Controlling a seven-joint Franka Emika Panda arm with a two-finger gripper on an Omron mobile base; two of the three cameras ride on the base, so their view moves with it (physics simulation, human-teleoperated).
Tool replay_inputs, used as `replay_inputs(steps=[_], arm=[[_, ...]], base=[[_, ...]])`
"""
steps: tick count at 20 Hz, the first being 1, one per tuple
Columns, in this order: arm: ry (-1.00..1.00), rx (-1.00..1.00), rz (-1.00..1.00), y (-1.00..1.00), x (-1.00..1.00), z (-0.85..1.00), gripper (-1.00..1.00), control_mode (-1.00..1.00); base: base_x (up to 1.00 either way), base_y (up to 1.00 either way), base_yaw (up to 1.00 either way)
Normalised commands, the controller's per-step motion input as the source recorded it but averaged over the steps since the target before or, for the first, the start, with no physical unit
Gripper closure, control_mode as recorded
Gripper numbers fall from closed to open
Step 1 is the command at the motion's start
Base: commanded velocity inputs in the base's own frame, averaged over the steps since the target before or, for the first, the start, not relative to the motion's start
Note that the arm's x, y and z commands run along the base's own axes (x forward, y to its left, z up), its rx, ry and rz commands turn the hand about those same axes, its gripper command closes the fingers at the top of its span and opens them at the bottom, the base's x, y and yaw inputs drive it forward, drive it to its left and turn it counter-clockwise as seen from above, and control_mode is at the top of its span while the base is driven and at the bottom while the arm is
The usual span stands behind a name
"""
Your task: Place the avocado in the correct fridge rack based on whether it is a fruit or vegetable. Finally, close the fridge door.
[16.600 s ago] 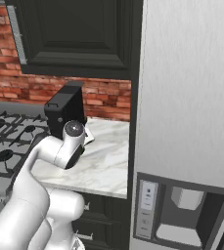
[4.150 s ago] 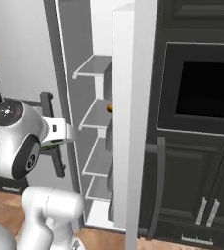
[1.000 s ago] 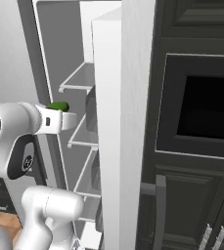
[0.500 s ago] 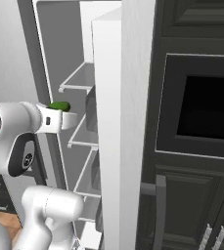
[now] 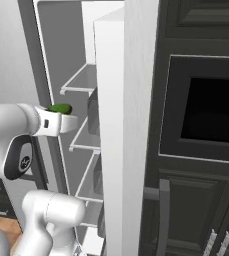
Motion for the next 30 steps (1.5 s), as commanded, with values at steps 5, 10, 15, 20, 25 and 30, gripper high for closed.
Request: replay_inputs(steps=[5, 10, 15, 20, 25, 30], arm=[[-0.01, 0.0, 0.0, 0.0, 0.0, 0.14, 1.0, -1.0], [-0.06, 0.0, 0.0, -0.03, 0.0, 0.26, 1.0, -1.0], [-0.11, 0.0, 0.0, 0.0, 0.0, 0.33, 1.0, -1.0], [-0.12, 0.0, 0.0, 0.0, -0.01, 0.36, 1.0, -1.0], [-0.11, 0.0, 0.0, -0.02, -0.02, 0.34, 1.0, -1.0], [0.01, 0.0, 0.0, 0.0, 0.01, 0.29, 1.0, -1.0]], base=[[0.0, 0.0, 0.0], [0.0, 0.0, 0.0], [0.0, 0.0, 0.0], [0.0, 0.0, 0.0], [0.0, 0.0, 0.0], [0.0, 0.0, 0.0]])
